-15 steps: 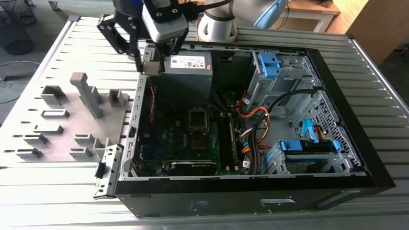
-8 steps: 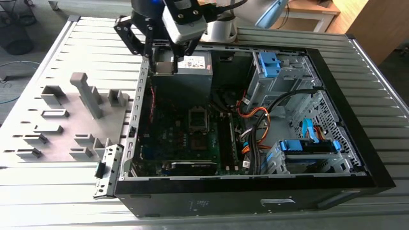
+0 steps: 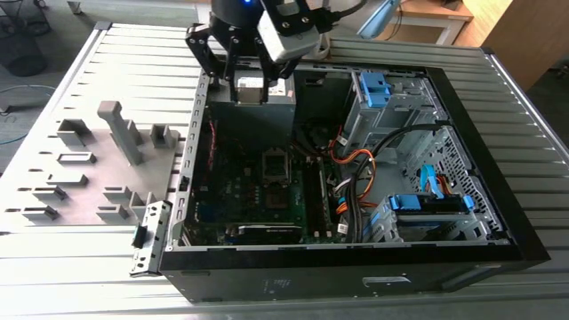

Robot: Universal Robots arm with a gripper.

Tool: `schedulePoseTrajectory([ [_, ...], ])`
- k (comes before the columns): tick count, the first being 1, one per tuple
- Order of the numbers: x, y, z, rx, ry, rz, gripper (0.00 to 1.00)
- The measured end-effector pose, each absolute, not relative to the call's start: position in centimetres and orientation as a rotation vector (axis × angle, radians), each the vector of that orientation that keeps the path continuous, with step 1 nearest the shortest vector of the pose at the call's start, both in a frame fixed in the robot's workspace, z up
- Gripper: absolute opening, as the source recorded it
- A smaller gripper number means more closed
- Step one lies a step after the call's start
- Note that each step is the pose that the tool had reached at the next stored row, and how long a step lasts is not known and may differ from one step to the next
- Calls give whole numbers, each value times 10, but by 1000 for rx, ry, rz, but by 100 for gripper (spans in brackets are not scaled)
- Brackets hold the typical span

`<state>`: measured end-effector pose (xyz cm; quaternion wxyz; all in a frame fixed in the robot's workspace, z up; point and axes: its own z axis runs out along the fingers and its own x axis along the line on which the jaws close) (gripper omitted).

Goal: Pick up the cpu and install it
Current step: 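Pick up the cpu and move it towards the insertion slot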

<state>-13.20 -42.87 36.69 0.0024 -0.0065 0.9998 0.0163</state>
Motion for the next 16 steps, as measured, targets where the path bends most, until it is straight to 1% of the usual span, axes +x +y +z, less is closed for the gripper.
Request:
schedulePoseTrajectory([
  [16, -84, -429, 366, -21, 3137, 51, 47],
])
